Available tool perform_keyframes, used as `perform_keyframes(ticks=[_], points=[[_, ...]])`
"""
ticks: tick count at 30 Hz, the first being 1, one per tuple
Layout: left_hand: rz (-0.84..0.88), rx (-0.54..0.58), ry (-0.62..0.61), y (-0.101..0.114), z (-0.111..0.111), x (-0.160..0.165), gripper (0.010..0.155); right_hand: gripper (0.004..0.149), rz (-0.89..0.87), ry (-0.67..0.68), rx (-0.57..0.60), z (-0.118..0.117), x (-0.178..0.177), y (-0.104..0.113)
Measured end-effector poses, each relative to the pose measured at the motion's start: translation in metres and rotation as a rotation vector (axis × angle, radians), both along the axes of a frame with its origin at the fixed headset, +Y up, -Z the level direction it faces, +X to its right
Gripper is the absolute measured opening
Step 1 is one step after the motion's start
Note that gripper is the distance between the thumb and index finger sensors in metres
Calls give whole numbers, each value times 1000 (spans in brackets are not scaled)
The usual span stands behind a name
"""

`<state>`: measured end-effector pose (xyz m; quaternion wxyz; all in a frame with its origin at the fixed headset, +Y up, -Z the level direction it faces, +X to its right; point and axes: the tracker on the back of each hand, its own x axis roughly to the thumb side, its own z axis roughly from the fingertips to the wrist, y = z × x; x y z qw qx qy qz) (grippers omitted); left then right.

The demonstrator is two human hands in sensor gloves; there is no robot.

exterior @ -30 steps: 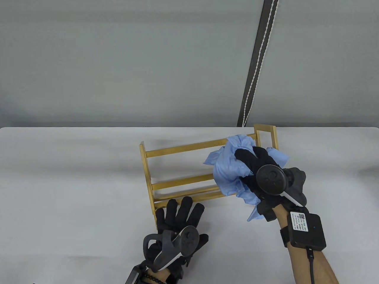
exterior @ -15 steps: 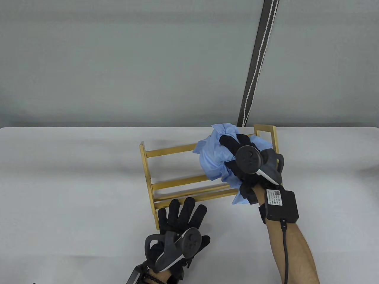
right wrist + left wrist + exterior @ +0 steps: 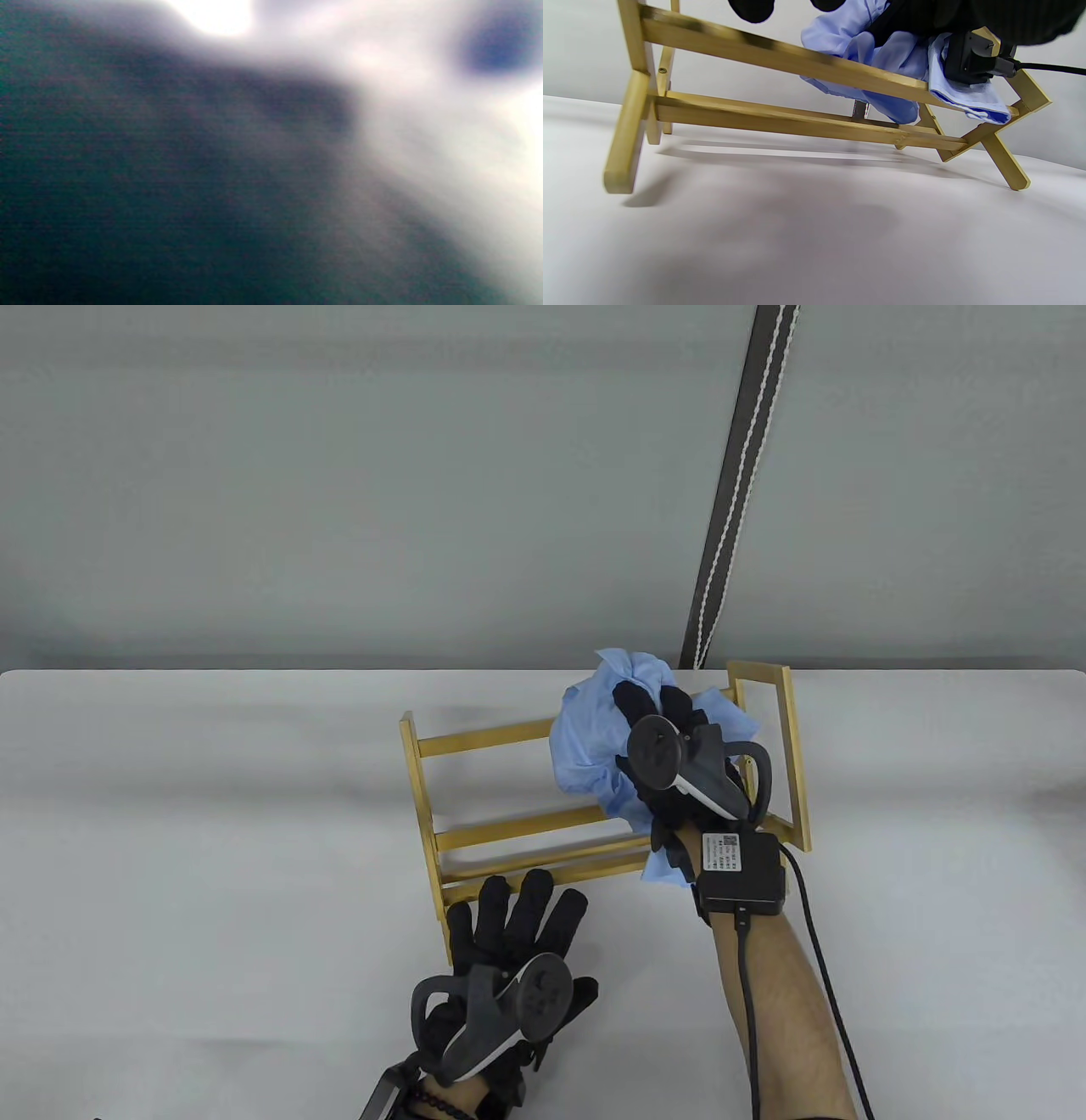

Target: Hang long-sleeve shirt on book rack

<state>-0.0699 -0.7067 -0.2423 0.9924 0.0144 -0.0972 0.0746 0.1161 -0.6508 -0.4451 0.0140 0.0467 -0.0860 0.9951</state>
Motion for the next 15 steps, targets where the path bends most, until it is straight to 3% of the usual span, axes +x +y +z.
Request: perform_keyframes(ticks=[15], points=[[5,13,4,1,-1,-1,91,95,202,-85,-173,-4,-26,-19]])
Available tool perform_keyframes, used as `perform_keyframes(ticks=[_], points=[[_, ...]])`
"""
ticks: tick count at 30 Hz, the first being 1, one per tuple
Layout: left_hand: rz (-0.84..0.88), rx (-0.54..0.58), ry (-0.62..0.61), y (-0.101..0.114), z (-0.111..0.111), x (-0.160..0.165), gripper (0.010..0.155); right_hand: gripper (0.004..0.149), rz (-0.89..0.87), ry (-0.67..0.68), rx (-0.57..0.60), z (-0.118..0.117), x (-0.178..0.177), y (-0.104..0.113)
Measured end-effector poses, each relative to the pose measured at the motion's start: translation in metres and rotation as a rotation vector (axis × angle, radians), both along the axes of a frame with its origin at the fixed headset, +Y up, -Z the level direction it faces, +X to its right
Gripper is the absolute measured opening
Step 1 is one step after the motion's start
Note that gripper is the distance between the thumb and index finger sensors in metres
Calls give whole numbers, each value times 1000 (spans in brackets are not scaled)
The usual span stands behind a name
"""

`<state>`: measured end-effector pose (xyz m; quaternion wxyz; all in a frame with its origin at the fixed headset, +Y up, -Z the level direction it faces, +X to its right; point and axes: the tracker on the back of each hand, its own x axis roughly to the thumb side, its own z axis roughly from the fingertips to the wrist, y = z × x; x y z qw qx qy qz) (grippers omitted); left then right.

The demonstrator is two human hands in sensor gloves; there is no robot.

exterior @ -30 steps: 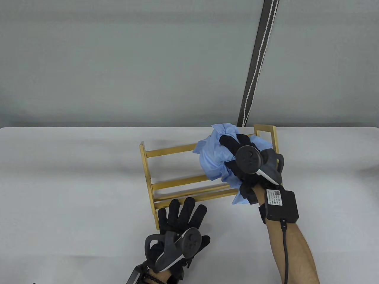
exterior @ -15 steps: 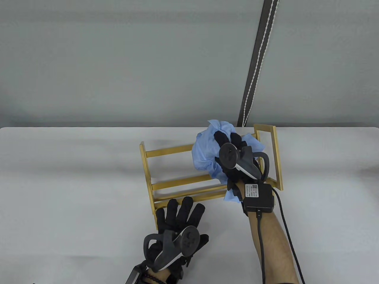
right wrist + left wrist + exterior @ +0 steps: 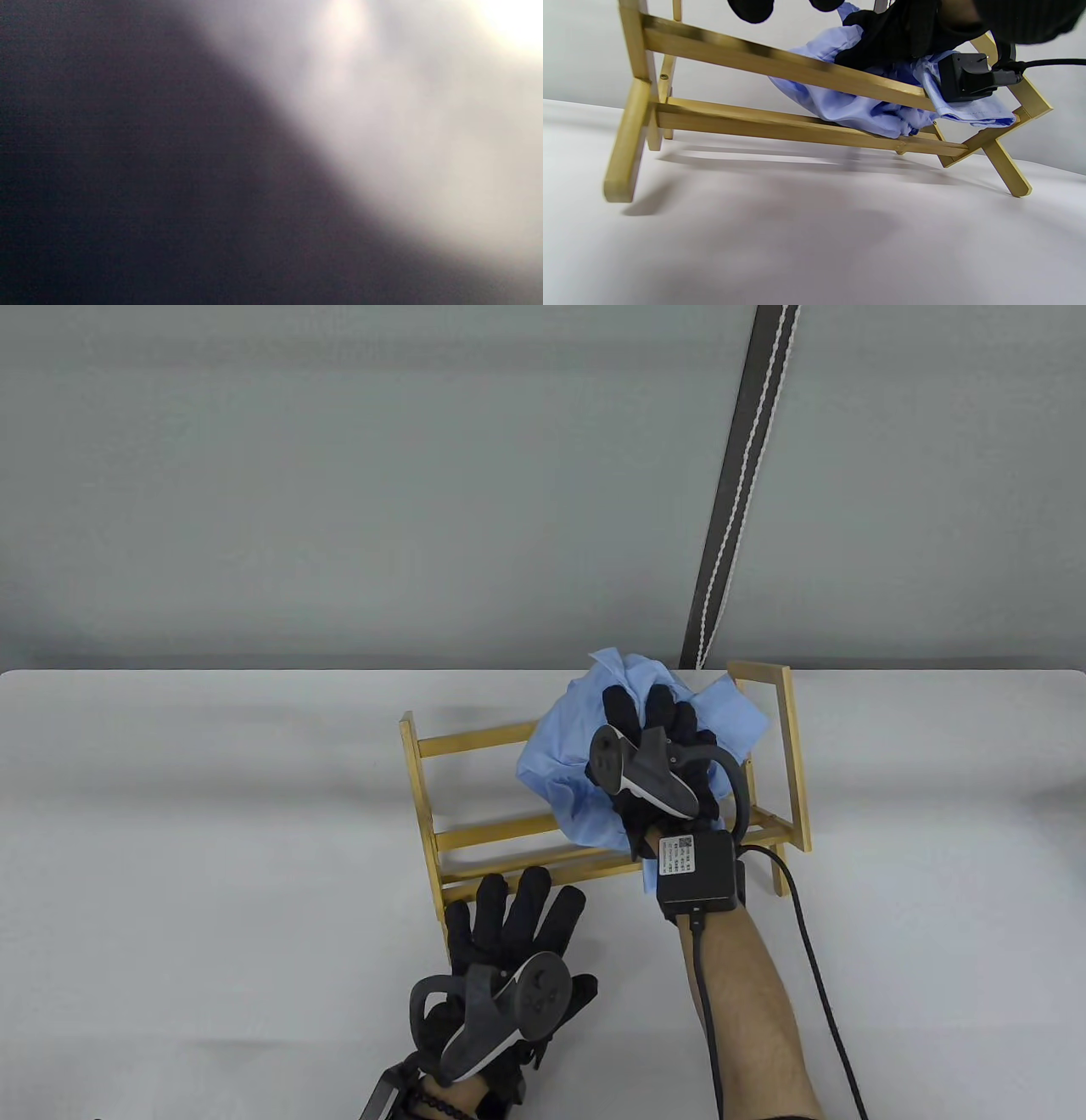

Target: Hang long-sleeve shirt on book rack

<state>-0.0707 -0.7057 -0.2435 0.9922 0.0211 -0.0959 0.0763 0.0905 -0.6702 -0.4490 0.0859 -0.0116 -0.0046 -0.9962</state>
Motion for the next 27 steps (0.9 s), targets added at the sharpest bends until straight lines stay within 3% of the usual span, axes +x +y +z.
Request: perform_keyframes(ticks=[4,11,27], points=[[-7,-5,-9,-1,0,1,91,100,-64,6,-103,4,1,4],[-4,-14,-7,-1,0,1,91,104,-40,98,0,25,4,19],[-6,-12,7,0,-1,0,91,104,-38,186,38,84,2,24]])
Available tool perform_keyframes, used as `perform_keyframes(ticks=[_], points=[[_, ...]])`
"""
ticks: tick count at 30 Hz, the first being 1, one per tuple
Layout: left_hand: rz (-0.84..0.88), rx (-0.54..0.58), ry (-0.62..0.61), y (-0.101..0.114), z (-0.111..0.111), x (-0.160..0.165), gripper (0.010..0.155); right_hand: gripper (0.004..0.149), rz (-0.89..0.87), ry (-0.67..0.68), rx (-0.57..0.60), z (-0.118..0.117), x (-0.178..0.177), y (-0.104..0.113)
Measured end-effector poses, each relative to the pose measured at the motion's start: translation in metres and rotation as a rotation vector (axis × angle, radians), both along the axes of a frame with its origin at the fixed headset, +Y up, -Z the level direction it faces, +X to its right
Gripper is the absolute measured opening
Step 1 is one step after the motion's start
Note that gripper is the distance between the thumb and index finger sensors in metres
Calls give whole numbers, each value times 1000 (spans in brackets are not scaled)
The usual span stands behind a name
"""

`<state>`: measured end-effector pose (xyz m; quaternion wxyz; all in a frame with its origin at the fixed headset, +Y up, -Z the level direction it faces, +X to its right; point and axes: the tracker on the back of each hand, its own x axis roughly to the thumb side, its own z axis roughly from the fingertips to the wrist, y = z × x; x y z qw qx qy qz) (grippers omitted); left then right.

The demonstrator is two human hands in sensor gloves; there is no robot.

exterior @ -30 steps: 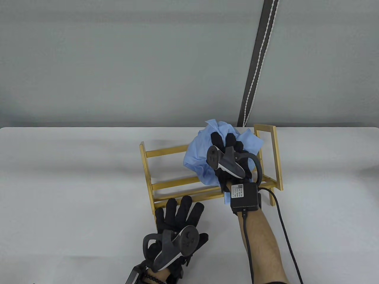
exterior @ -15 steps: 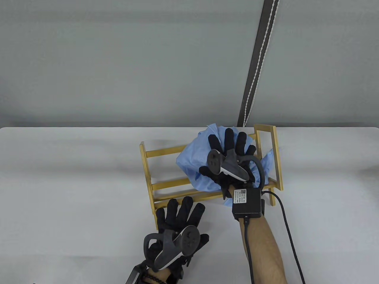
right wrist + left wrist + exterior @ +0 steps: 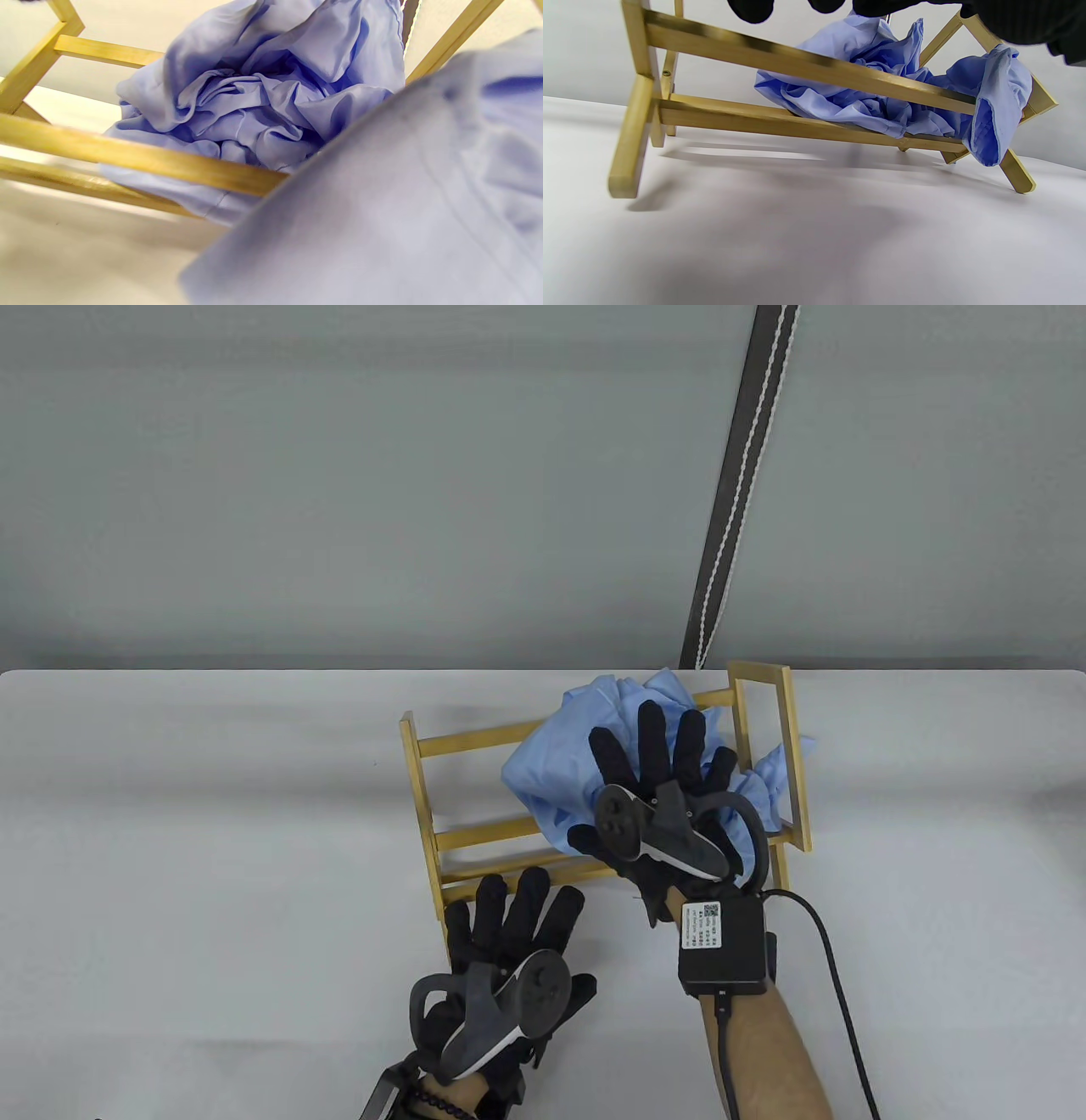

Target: Hang long-sleeve shirt on book rack

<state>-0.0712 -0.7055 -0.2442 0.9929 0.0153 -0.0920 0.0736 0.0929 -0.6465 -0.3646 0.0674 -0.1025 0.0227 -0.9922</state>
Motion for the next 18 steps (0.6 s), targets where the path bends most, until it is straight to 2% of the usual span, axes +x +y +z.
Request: perform_keyframes(ticks=[18], points=[[-70,38,27,0,5,1,91,103,-34,24,-5,55,27,-16]])
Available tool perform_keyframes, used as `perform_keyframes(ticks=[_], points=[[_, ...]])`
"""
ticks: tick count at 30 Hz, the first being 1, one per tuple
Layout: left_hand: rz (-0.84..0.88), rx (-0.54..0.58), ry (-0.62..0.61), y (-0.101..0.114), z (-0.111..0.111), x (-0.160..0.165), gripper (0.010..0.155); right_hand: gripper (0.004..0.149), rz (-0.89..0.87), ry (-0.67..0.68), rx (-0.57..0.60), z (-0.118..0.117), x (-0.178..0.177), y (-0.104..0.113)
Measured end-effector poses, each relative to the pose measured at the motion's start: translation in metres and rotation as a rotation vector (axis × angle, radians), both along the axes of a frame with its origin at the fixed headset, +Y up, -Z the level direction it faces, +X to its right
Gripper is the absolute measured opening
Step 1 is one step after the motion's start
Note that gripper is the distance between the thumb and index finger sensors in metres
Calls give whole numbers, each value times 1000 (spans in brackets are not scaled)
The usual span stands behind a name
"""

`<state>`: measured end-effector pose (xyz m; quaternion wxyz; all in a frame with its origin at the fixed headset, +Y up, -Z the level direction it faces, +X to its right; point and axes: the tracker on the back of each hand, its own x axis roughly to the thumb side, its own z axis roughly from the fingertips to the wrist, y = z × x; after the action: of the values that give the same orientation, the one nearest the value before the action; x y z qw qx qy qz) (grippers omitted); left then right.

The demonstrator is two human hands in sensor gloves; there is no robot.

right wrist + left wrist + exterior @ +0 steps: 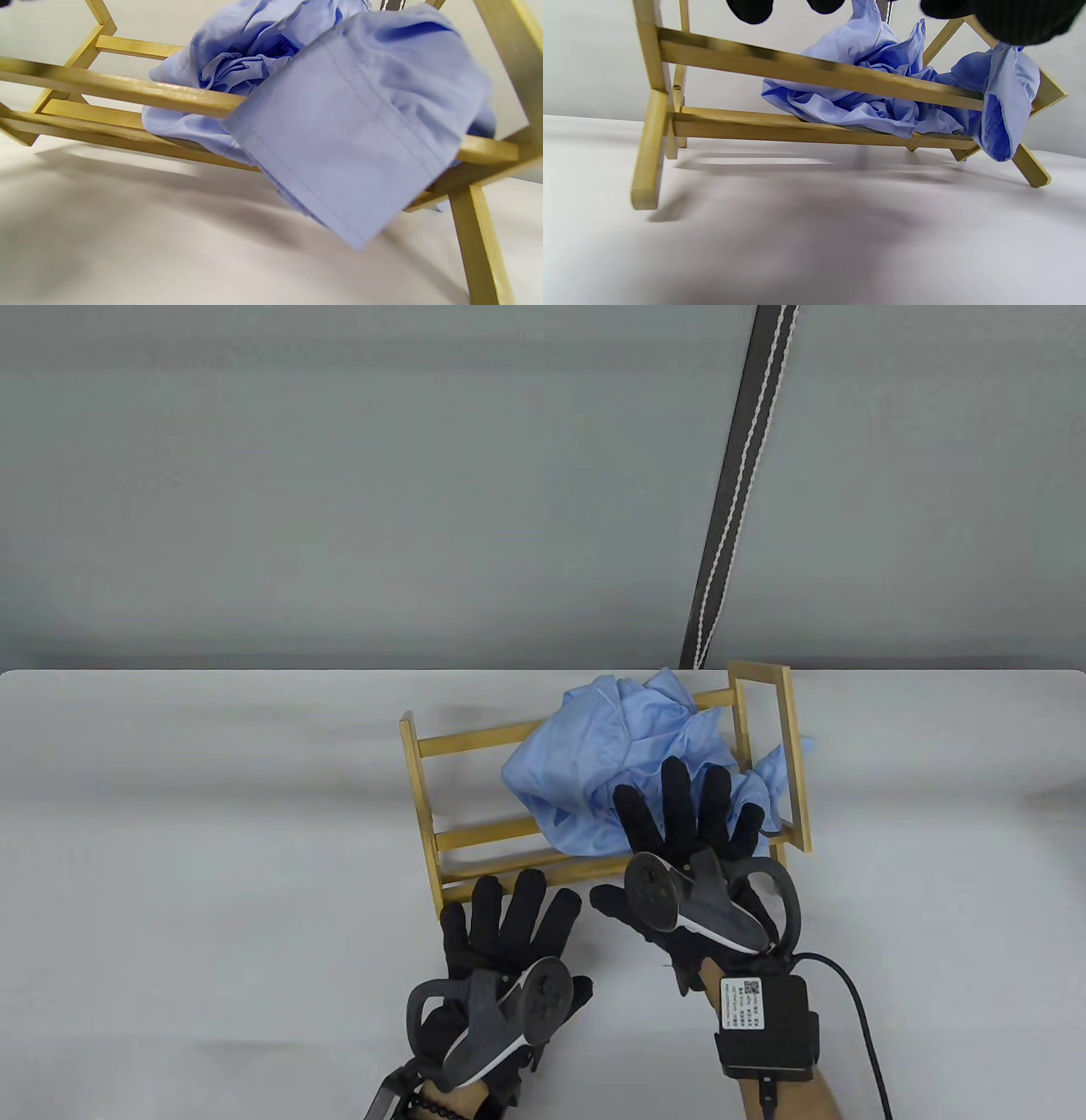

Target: Hang long-sleeve shirt on book rack

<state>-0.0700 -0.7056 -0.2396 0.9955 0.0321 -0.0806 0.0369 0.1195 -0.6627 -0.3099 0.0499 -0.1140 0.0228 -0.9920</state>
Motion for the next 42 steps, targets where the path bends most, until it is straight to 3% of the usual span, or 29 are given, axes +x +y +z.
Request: perform_keyframes(ticks=[28,34,42], points=[[-63,29,13,-5,-4,13,91,102,-96,-9,-32,76,36,-49],[-69,28,-2,-5,-5,18,91,102,-144,-21,-1,87,45,-67],[-59,25,1,-5,-6,17,91,101,-205,-12,-42,86,47,-68]])
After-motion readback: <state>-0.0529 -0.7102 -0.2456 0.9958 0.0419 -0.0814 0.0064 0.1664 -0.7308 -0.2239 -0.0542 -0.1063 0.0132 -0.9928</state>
